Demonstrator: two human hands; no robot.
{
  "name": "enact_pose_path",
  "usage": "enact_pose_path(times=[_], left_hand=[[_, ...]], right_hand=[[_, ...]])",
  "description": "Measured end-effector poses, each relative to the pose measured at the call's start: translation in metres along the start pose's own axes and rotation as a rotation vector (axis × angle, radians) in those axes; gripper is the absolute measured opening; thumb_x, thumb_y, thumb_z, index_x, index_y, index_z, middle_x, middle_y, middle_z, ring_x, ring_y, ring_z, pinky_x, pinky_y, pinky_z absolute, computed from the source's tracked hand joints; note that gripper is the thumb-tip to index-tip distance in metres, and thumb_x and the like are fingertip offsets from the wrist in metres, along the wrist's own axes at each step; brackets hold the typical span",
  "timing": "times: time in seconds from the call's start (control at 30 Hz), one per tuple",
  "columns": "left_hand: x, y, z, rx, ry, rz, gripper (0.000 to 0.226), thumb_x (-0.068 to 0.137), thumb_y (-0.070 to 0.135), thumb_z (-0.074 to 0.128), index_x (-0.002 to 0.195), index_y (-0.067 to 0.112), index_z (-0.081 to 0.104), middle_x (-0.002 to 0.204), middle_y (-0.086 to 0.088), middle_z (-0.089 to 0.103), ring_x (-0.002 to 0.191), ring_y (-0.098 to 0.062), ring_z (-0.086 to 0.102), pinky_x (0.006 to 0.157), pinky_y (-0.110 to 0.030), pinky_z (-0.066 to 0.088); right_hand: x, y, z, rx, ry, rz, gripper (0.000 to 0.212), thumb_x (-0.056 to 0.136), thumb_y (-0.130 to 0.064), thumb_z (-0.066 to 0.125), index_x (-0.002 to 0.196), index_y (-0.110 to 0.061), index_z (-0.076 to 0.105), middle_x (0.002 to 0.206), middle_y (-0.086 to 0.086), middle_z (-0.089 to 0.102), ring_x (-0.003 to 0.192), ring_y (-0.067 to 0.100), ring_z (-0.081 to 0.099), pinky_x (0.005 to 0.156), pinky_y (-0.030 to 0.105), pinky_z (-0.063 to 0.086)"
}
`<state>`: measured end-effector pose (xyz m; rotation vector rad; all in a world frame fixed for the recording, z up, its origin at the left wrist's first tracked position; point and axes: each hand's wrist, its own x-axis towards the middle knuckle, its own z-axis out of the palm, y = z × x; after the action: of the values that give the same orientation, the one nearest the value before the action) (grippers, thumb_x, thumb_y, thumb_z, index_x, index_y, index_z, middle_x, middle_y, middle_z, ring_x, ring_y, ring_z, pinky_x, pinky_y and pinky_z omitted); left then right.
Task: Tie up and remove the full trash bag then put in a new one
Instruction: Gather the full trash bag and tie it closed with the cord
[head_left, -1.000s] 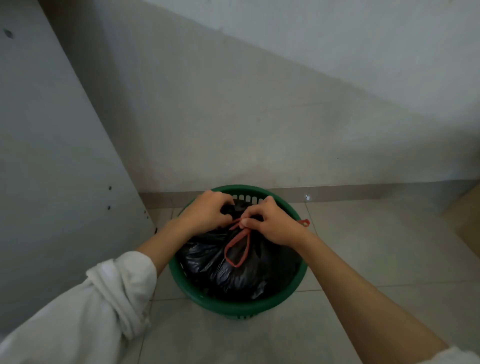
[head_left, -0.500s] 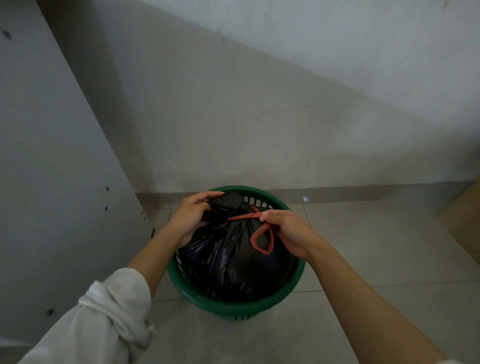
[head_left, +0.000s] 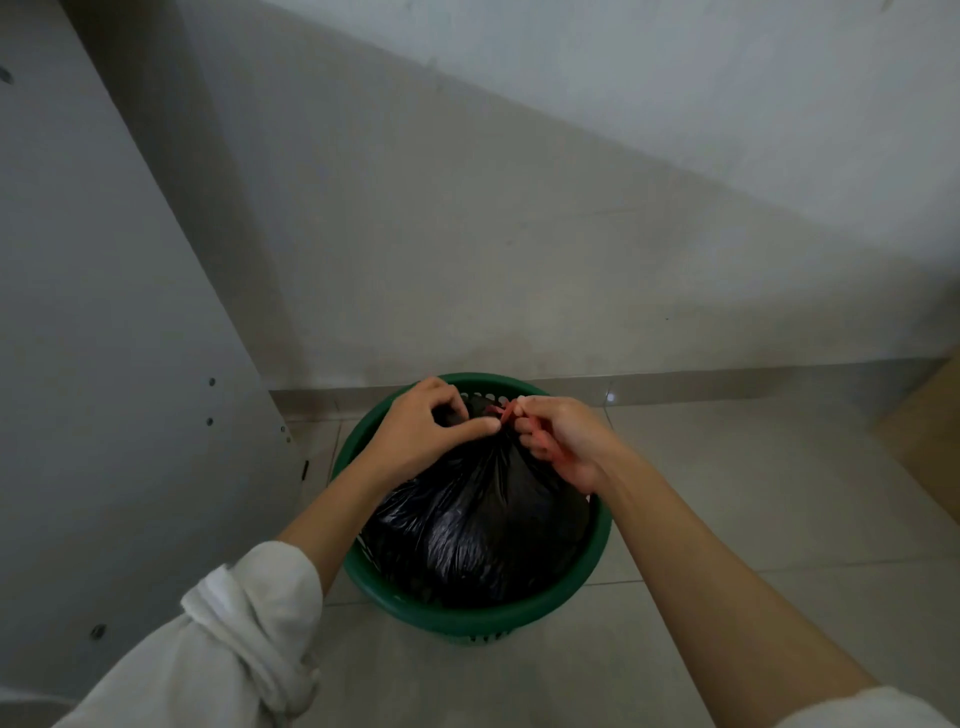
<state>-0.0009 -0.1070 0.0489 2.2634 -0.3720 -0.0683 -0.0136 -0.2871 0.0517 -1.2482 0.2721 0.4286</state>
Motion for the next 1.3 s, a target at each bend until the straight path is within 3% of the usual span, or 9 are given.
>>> enact_pose_path(times=[0.1,0.2,0.47,0.7,0.87,0.97,1.07,1.17,1.3], left_hand=[[0.006,0.006,0.003,0.114,-0.037,0.039,0.043,0.067,0.049,0.076,0.059,0.014,0.053,0.100,0.007,0.059,0.089,-0.010,0.056,0.076,-0.029,0.045],[0.008,0.013,0.006,0.262,-0.032,0.082,0.044,0.068,0.047,0.076,0.058,0.017,0.046,0.084,0.000,0.062,0.083,-0.019,0.060,0.072,-0.039,0.049],[0.004,0.016,0.016,0.168,-0.048,0.131,0.029,0.082,0.022,0.064,0.109,0.031,0.063,0.098,0.007,0.060,0.097,-0.012,0.057,0.085,-0.039,0.047],[0.003,0.023,0.030,0.112,0.055,0.048,0.018,0.083,0.042,0.064,0.093,0.030,0.072,0.082,0.000,0.055,0.080,-0.015,0.053,0.064,-0.032,0.037],[0.004,0.021,0.030,0.137,0.047,0.006,0.025,0.088,0.042,0.057,0.081,0.020,0.064,0.080,0.001,0.065,0.081,-0.017,0.058,0.071,-0.038,0.045],[0.011,0.022,0.021,0.086,-0.013,-0.060,0.018,0.089,0.032,0.058,0.073,0.025,0.061,0.074,0.003,0.065,0.077,-0.019,0.058,0.066,-0.032,0.039],[0.023,0.022,0.009,-0.017,-0.122,-0.120,0.024,0.084,0.021,0.065,0.061,0.028,0.062,0.061,0.007,0.060,0.065,-0.015,0.055,0.063,-0.029,0.038],[0.024,0.018,0.002,-0.202,-0.176,-0.177,0.019,0.084,0.017,0.067,0.065,0.019,0.070,0.052,0.011,0.059,0.048,0.001,0.050,0.056,-0.021,0.038],[0.018,0.012,-0.001,-0.434,-0.141,-0.332,0.018,0.089,0.018,0.062,0.077,0.007,0.071,0.048,0.012,0.062,0.035,0.005,0.047,0.038,-0.008,0.033]], right_hand=[[-0.006,-0.005,-0.004,-0.143,0.011,-0.033,0.030,0.098,-0.012,0.038,0.071,-0.010,0.050,0.049,-0.002,0.032,0.032,0.005,0.023,0.031,0.015,0.016],[-0.009,-0.011,-0.006,-0.265,-0.001,-0.092,0.029,0.098,-0.012,0.042,0.072,-0.008,0.053,0.048,-0.003,0.032,0.031,0.004,0.024,0.032,0.015,0.018],[-0.007,-0.015,-0.005,-0.399,0.005,-0.167,0.027,0.095,-0.020,0.053,0.071,-0.010,0.060,0.048,-0.003,0.034,0.034,0.005,0.027,0.033,0.015,0.021],[-0.005,-0.017,-0.003,-0.465,0.023,-0.187,0.025,0.095,-0.021,0.054,0.075,-0.009,0.064,0.042,-0.007,0.040,0.035,0.003,0.031,0.037,0.015,0.024],[-0.007,-0.021,-0.006,-0.463,0.045,-0.235,0.015,0.091,-0.012,0.060,0.077,-0.007,0.064,0.044,-0.007,0.055,0.031,0.000,0.043,0.035,0.009,0.030],[-0.004,-0.019,-0.010,-0.424,0.032,-0.236,0.007,0.084,-0.012,0.068,0.080,-0.006,0.066,0.063,-0.004,0.069,0.057,0.005,0.062,0.055,0.017,0.047],[-0.001,-0.016,-0.011,-0.457,0.058,-0.226,0.024,0.082,-0.027,0.070,0.088,-0.003,0.069,0.080,0.006,0.072,0.077,0.017,0.066,0.075,0.031,0.051],[-0.003,-0.016,-0.011,-0.461,0.066,-0.241,0.036,0.087,-0.034,0.063,0.094,0.001,0.068,0.077,0.005,0.069,0.072,0.014,0.064,0.070,0.025,0.048],[-0.010,-0.023,-0.017,-0.579,0.201,-0.191,0.059,0.090,-0.060,0.039,0.083,-0.011,0.070,0.076,0.000,0.059,0.070,0.012,0.054,0.064,0.025,0.039]])
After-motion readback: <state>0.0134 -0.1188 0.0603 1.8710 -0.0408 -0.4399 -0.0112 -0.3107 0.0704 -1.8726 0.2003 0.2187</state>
